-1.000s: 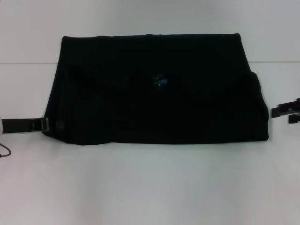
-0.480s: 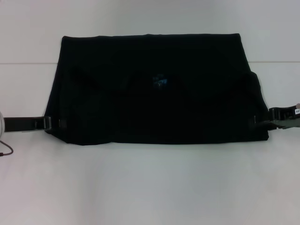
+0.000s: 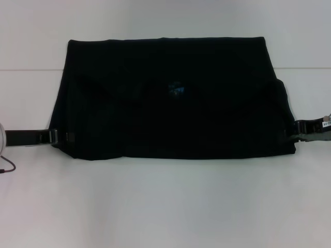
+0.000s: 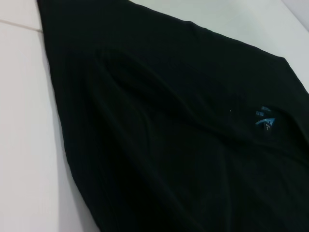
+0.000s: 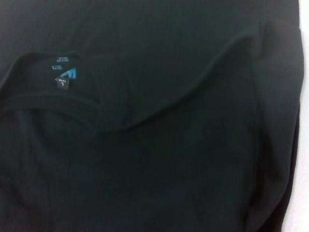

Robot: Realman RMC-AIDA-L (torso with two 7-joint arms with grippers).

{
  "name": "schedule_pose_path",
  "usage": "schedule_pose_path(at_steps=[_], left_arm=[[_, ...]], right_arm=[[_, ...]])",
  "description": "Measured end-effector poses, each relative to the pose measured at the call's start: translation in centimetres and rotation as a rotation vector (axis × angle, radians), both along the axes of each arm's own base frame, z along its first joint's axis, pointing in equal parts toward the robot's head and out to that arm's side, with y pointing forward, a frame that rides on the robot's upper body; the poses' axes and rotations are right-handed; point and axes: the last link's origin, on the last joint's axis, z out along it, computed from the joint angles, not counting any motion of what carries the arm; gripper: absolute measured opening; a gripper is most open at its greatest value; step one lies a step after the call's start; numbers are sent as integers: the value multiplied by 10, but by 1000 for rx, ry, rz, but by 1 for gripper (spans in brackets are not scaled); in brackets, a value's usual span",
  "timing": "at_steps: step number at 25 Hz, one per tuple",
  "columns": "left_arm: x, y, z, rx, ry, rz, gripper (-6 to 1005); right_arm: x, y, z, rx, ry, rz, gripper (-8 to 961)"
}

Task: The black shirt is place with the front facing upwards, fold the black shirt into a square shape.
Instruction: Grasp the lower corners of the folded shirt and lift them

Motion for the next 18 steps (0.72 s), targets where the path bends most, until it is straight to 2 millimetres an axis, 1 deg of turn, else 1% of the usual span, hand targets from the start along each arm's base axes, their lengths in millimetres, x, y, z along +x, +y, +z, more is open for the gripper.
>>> schedule_pose_path(at_steps=[9, 14, 16, 17, 18], left_arm=[[2, 0, -1, -7, -5, -6, 50], [8, -2, 0, -47, -34, -22, 50], [12, -6, 2, -86, -56, -30, 50], [15, -9, 3, -120, -71, -38, 51], [17, -11, 4, -146, -80, -43, 51]], right_arm=[[0, 0, 0, -3, -2, 2, 216], [-1, -3, 1, -26, -1, 15, 32], [-1, -7, 5, -69, 1, 35, 29], [0, -15, 11, -126, 6, 58, 27], [0, -15, 11, -126, 6, 58, 25]])
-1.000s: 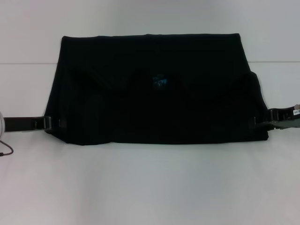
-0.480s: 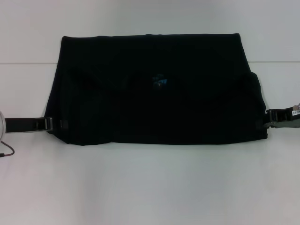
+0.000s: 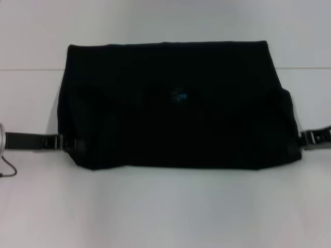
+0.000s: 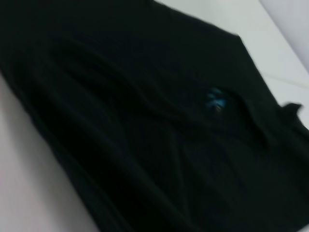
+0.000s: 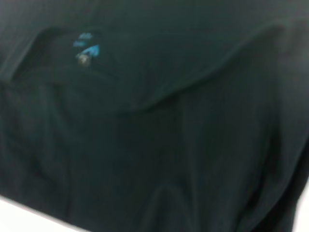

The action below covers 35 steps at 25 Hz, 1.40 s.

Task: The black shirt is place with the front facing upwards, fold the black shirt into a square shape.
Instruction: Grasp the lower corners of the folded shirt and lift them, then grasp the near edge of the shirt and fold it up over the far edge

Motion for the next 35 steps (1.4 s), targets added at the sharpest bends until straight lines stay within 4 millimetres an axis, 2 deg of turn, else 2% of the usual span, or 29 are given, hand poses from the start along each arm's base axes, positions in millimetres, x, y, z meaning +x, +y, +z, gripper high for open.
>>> schedule_pose_path(at_steps=[4, 5, 7, 13, 16, 19, 22, 24, 30, 35], left_arm=[[9, -20, -2, -176, -40, -20, 51], [11, -27, -3, -227, -46, -23, 51], [13, -40, -4, -329, -53, -27, 51], [11, -90, -7, -616, -100, -15, 50], [11, -97, -5, -647, -119, -19, 50], [12, -99, -3, -656, -130, -30, 51], [15, -89, 0, -596, -135, -45, 51], [17, -75, 7, -500, -155, -44, 51], [14, -32, 34, -174, -227, 68, 50], [3, 1, 42, 88, -268, 171, 51]], right_arm=[[2, -21, 12, -137, 23, 58, 22], [2, -37, 15, -230, 38, 107, 22], [2, -44, 15, -278, 45, 129, 22], [7, -92, -1, -572, 84, 240, 22], [7, -106, -11, -651, 104, 264, 22], [8, -108, -16, -643, 120, 263, 22], [8, -102, -13, -575, 147, 258, 22], [8, -94, -6, -491, 170, 239, 22], [15, -61, 28, -88, 326, 107, 21], [25, -35, 46, 235, 461, -16, 21]])
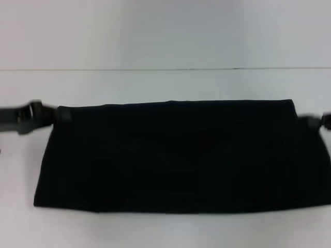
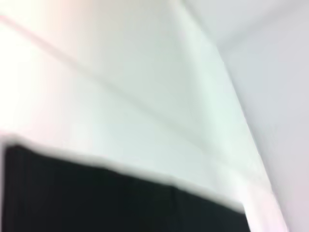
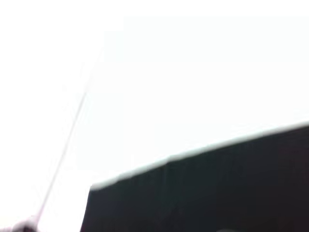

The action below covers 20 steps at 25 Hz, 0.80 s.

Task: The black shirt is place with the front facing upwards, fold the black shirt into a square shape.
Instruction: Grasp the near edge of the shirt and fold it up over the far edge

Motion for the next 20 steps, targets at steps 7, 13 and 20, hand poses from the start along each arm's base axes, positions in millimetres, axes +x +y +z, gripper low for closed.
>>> schedule_pose_path(at_steps=[7, 13, 20], left_arm=[[-10, 24, -10, 230, -25, 112, 50], [-12, 32, -25, 285, 22, 138, 50], [-9, 42, -31, 329, 64, 141, 51]], right_arm=[[14, 19, -10, 181, 4, -117, 21], [5, 36, -28, 237, -52, -103, 21], [-11, 56, -32, 285, -92, -71, 22]])
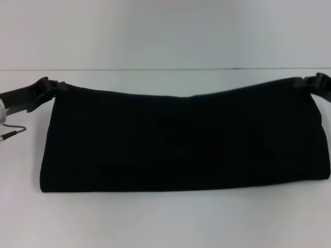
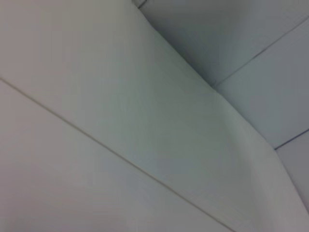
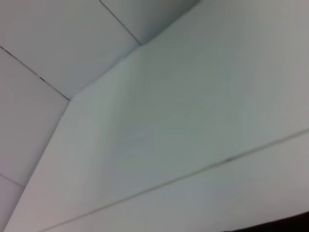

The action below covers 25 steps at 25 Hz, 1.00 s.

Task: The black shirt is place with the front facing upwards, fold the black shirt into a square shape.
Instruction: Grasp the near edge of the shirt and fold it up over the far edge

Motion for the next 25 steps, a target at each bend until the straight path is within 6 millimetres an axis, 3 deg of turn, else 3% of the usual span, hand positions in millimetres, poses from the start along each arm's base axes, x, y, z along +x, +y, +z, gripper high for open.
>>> schedule_pose_path(at_steps=[5, 12, 17, 23, 25], left_arm=[[1, 7, -3, 43, 25, 17, 50], [13, 20, -21, 93, 90, 16, 50], [18, 28, -34, 154, 126, 52, 51], [21, 31, -44, 186, 156, 68, 51], [19, 31, -44, 201, 156, 84, 108]], right_arm=[[-1, 10, 1, 43, -40, -22, 38], [-2, 24, -17, 108, -172, -54, 66], [-15, 36, -36, 173, -297, -18, 86], [-24, 39, -44, 196, -340, 42, 110], [-24, 39, -46, 199, -350, 49, 118]])
